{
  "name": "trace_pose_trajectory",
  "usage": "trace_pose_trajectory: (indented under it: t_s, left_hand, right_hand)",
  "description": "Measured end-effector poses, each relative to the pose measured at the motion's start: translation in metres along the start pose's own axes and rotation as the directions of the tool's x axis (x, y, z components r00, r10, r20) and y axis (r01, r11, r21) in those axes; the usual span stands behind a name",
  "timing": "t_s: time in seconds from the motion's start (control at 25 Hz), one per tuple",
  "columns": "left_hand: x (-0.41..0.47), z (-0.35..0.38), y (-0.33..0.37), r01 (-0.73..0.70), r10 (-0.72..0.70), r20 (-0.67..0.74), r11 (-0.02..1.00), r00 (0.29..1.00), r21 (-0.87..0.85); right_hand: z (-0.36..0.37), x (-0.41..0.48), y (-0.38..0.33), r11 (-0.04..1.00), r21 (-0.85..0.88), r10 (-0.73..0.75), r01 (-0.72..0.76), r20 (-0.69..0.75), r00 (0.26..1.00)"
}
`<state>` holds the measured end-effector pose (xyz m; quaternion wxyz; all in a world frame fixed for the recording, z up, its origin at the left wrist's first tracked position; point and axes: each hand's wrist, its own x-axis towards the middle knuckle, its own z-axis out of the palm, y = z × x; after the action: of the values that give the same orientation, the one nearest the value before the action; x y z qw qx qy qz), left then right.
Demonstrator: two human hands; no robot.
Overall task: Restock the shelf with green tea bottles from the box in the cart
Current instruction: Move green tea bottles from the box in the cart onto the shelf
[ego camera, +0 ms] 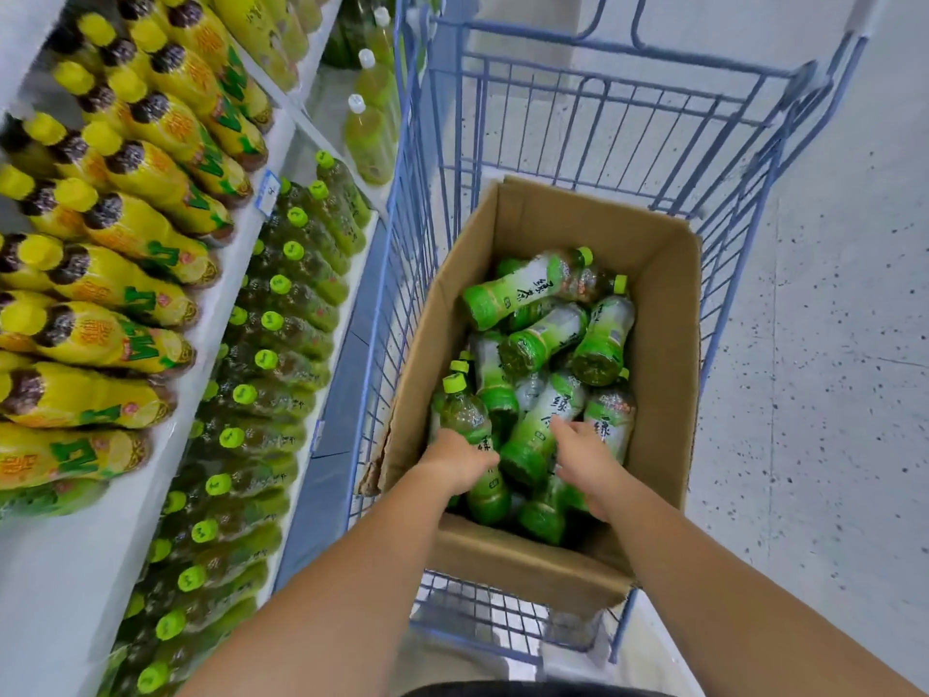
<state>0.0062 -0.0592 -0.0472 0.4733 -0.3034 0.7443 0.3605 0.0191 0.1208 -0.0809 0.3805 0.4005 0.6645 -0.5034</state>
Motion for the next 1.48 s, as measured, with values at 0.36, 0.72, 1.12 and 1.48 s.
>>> trace_pose_trajectory:
  t_s: [0.36, 0.72, 1.12, 1.48]
  left_hand:
    - [0.038, 0.027, -0.016, -0.023, -0.007, -0.275, 0.994, 0.962, -0.107]
    - [0.028, 0.018, -0.017, -0.174, 0.146, -0.258, 0.981, 0.955, -0.089]
    - [-0.015, -0.032, -0.007, -0.348, 0.338, -0.097, 0.93, 0.936, -0.119]
    - [-0.078, -0.033, -0.004, -0.451, 0.504, 0.014, 0.785, 0.864, -0.424]
  right_hand:
    - [0.029, 0.038, 0.0, 0.999, 0.03, 0.028, -0.021, -0.262, 0.965]
    - [0.018, 0.019, -0.003, 0.97, 0.243, 0.055, -0.029, -0.102, 0.993]
    - [-0.003, -0.038, 0.023, 0.951, 0.309, 0.012, -0.031, 0.064, 0.998]
    - [-0.047, -0.125, 0.012, 0.921, 0.29, -0.281, 0.261, 0.028, 0.959]
